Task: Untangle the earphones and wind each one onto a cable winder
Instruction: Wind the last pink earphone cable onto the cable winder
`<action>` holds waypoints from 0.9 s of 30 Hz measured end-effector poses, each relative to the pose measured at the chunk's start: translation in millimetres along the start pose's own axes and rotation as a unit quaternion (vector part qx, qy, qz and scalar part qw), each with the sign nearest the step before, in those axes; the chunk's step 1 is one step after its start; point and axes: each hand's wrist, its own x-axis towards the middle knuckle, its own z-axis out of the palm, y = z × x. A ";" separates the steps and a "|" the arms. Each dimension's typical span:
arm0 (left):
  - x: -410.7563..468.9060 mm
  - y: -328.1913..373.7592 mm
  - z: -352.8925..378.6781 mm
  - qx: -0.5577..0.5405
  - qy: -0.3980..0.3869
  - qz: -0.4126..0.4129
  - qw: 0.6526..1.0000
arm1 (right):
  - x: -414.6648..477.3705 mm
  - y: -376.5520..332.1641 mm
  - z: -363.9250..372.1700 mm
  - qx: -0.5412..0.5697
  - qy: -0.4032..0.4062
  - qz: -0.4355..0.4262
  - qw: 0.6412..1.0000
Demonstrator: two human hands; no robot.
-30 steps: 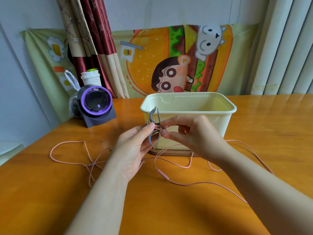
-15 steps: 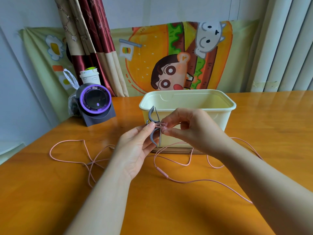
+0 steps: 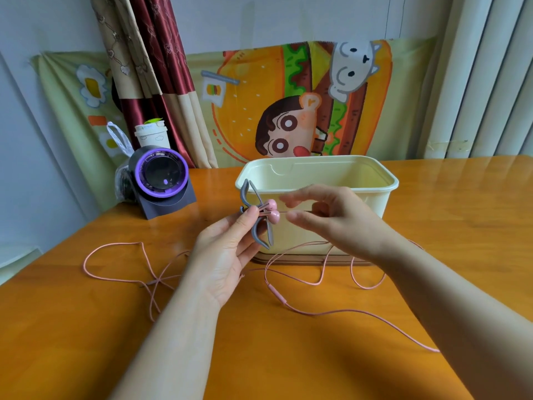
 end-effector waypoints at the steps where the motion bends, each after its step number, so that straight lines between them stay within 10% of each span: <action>1: 0.2 0.7 -0.7 -0.007 0.004 -0.001 1.000 | 0.4 3.9 2.4 -0.019 0.006 0.005 1.000; 17: -0.5 -3.7 2.3 -0.006 0.117 -0.001 0.993 | -6.4 -3.7 31.1 -0.258 -0.142 -0.091 0.951; 27: -6.9 -1.4 3.4 0.214 0.069 0.097 0.969 | -4.9 -41.6 -9.6 -0.153 -0.049 -0.060 0.985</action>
